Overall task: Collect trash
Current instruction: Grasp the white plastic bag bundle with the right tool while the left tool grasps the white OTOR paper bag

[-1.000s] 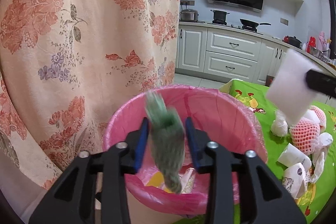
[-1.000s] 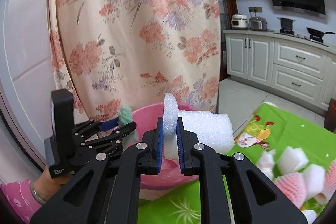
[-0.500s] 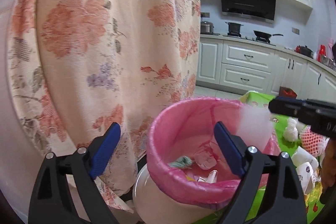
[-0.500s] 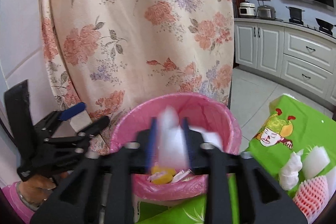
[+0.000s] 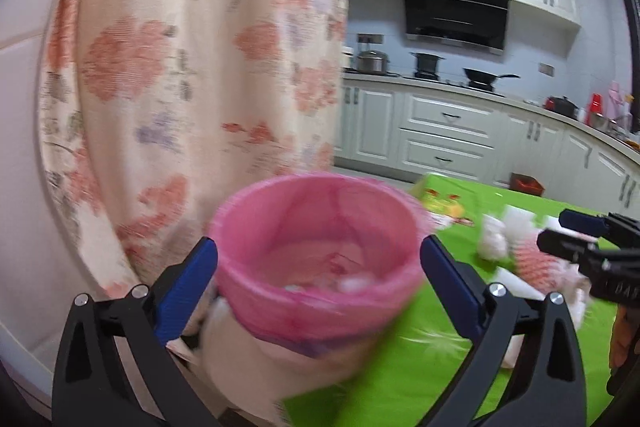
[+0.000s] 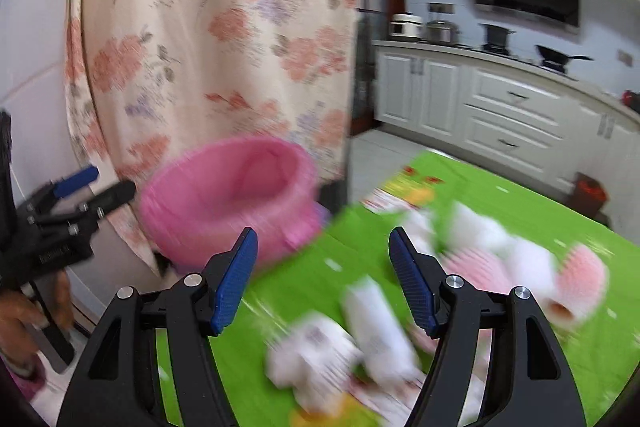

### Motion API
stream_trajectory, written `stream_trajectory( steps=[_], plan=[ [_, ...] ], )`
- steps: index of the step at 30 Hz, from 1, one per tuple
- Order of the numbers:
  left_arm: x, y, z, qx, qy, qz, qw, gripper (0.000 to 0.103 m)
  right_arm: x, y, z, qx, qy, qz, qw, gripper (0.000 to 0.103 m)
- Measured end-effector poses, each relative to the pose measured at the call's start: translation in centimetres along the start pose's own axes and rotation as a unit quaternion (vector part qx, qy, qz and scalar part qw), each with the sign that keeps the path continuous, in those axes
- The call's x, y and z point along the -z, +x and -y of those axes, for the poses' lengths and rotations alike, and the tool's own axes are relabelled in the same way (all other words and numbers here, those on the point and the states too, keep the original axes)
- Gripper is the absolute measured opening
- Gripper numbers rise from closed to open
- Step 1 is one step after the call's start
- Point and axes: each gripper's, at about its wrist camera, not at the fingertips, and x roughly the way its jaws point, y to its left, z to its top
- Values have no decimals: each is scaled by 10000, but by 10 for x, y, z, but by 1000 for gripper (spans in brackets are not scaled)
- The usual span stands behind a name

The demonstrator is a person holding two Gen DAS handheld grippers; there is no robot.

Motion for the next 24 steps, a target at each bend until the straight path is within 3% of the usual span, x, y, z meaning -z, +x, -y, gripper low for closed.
stream_trajectory(
  steps=[6,12,19,24],
  plan=[
    [28,-2,67,520,210,-224,9982,98,58,-43,46,578,352,-169,9976,66],
    [61,0,117,732,675,-547,9935,98,105,-63,65,715,770,-360,9938,66],
    [91,-2,136,595,920,-719,9914,98,127,-54,65,643,1008,-577,9911,66],
    [95,-1,123,751,573,-889,9915,98,128,-48,64,599,1133,-609,9899,66]
  ],
)
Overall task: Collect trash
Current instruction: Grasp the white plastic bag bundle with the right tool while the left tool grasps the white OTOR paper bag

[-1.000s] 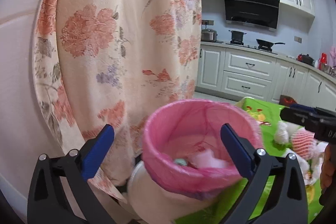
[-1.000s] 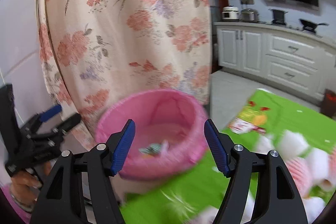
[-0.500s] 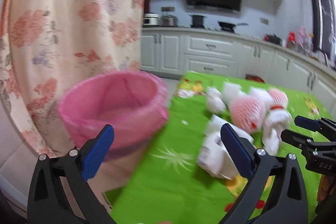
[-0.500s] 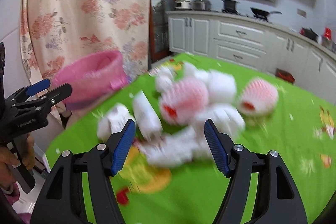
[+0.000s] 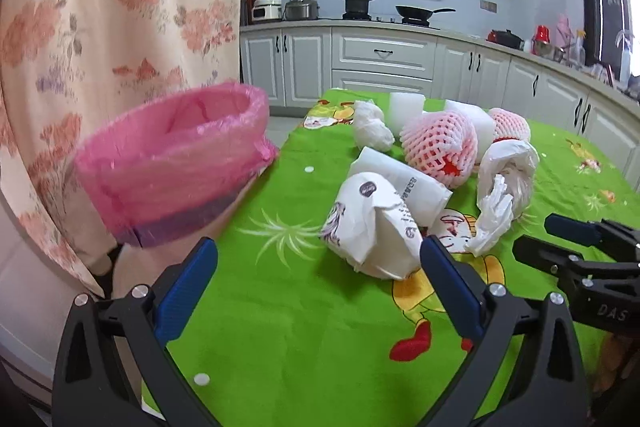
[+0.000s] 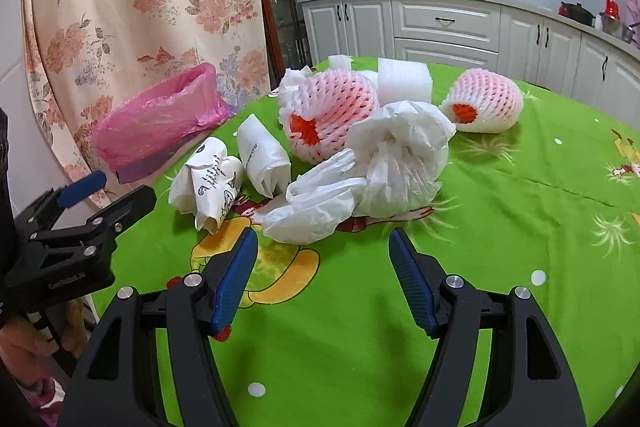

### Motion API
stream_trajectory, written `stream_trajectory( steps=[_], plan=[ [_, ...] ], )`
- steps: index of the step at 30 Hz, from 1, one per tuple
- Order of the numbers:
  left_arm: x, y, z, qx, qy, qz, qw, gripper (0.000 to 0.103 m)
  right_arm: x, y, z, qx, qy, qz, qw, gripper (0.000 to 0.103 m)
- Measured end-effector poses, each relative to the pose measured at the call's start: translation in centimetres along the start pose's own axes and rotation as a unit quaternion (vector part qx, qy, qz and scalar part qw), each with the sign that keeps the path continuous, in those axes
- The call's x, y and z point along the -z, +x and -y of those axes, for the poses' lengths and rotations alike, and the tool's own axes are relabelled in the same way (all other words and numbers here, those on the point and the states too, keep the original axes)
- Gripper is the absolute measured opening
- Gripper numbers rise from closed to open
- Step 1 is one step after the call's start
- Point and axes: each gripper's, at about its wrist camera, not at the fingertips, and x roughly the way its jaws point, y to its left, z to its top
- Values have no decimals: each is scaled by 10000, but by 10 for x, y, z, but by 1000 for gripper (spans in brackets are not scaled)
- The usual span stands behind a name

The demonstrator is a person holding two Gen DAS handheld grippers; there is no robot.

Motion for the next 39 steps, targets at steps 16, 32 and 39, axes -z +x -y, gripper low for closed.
stream_trajectory(
  steps=[16,32,39],
  plan=[
    [-1,7,-10,156,-313,-198,9992,98,-25,12,20,284,902,114,9955,74],
    [-26,38,13,386,-199,-535,9976,98,-34,46,45,589,1112,-314,9915,35],
    [-31,58,25,421,-142,-704,9965,78,-18,15,50,558,978,-58,9936,29]
  ],
)
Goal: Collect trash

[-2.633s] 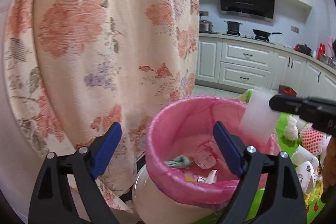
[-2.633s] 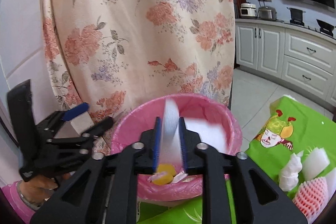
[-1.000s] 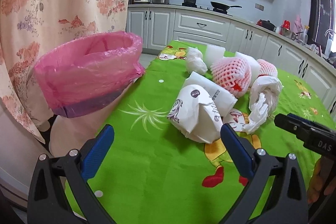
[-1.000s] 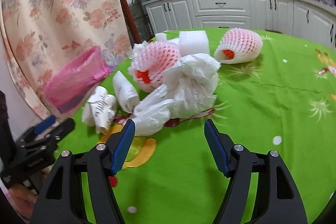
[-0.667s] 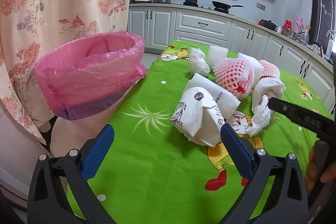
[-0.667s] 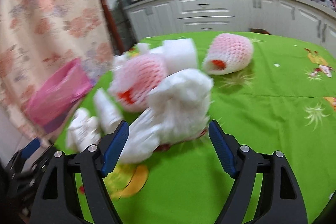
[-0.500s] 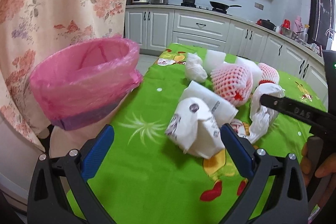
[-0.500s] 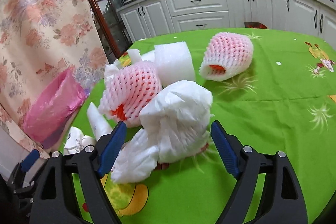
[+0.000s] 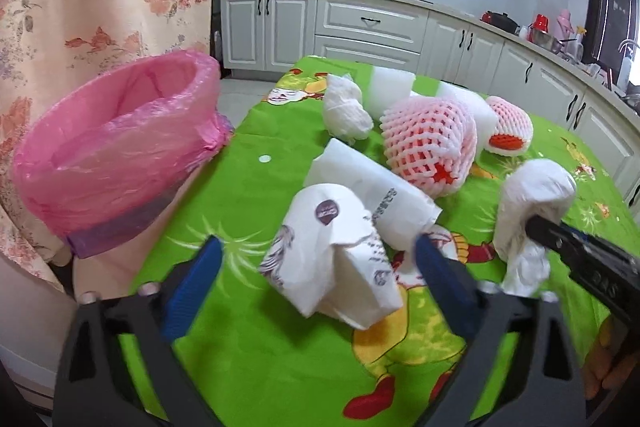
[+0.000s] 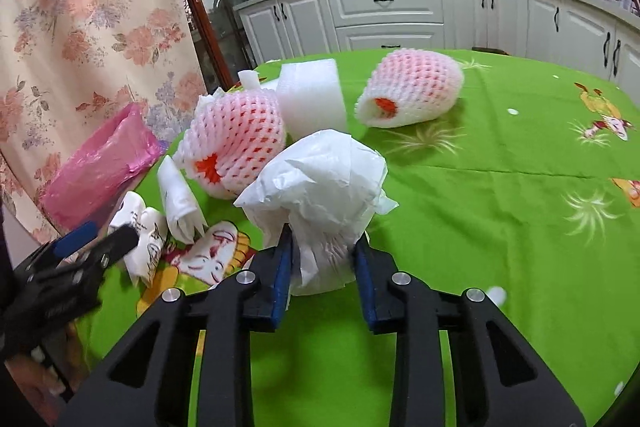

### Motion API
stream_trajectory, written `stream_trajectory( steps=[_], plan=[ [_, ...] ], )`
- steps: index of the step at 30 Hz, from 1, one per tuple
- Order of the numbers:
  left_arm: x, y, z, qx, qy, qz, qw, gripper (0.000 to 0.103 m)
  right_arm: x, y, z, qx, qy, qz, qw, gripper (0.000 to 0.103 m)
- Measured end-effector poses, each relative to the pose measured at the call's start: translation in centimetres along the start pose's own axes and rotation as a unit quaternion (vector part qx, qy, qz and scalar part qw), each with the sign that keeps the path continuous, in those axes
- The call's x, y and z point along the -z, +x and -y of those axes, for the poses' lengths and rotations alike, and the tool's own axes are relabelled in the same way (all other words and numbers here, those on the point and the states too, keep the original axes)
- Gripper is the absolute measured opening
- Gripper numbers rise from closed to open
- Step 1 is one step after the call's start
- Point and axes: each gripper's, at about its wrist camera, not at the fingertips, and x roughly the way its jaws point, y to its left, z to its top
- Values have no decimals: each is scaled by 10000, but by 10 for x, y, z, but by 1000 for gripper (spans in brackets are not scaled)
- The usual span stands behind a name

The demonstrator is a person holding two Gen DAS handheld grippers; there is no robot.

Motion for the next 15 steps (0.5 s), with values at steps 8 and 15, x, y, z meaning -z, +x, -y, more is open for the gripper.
stream_trajectory(
  steps=[8,15],
  plan=[
    [8,5,12,-129,332,75,9993,64,3,-12,0,14,-122,213,9997,29],
    [19,-10,14,29,364,246,9990,63,5,-19,-5,55,-265,344,9990,29]
  ],
)
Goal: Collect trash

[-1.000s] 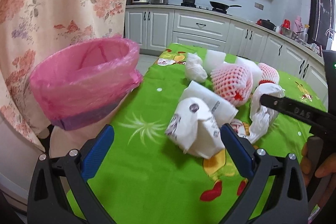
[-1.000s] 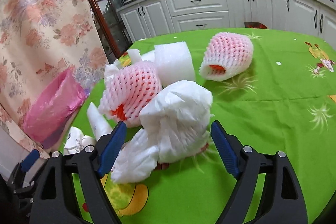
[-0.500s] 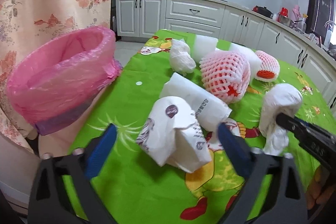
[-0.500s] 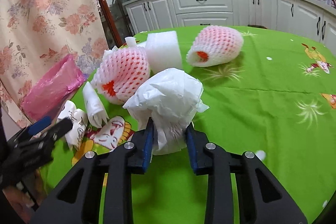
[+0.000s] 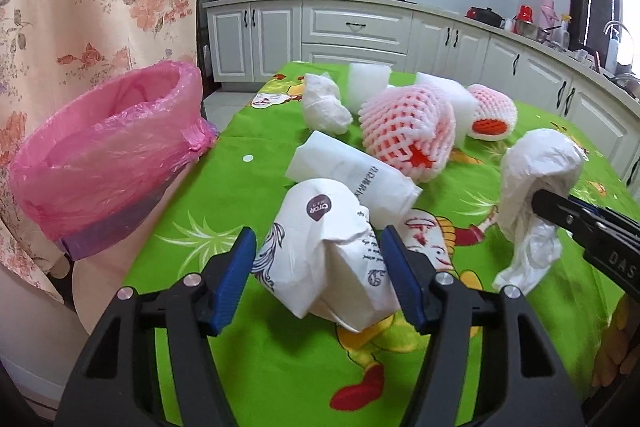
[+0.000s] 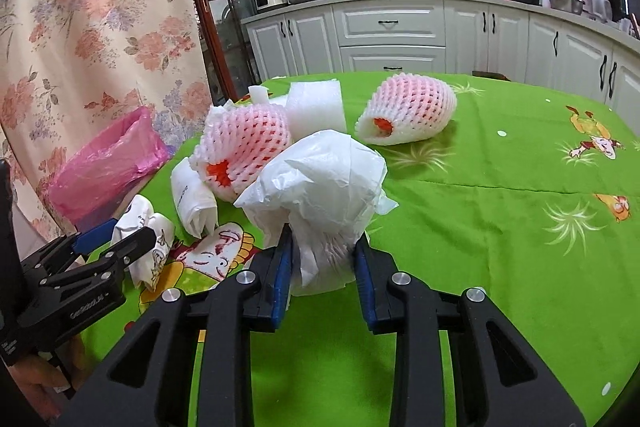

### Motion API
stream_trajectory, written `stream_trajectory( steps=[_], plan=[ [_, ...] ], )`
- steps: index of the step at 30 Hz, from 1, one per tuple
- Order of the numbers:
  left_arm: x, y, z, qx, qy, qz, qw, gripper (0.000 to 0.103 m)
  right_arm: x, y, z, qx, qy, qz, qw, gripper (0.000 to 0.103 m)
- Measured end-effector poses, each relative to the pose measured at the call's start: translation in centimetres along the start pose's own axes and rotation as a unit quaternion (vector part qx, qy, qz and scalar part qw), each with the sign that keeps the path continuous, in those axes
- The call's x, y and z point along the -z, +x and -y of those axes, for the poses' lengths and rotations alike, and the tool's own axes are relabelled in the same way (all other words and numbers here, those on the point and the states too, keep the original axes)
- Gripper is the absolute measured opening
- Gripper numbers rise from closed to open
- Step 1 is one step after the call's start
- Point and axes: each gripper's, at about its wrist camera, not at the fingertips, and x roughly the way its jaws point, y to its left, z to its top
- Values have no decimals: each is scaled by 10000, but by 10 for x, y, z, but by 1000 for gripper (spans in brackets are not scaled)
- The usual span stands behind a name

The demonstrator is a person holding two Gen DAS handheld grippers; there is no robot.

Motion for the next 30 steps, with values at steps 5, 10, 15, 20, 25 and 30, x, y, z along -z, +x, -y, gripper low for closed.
stream_trajectory(
  steps=[5,10,15,20,25,30],
  plan=[
    [7,-17,3,16,121,158,9998,63,3,-5,-3,3,-102,23,9999,29],
    [13,-30,4,-12,129,339,9993,63,4,-12,-8,-18,-212,62,9998,29],
    [13,-40,2,-90,119,509,9986,63,7,-18,-16,-54,-375,82,9992,29],
    [16,-43,-6,-157,50,548,9984,63,11,-22,-25,-36,-560,99,9984,29],
    [19,-45,-14,-210,-9,577,9981,63,15,-23,-40,-76,-806,83,9967,29],
    [20,-49,-21,-237,-50,629,9977,63,16,-26,-55,-157,-957,103,9952,29]
  ],
)
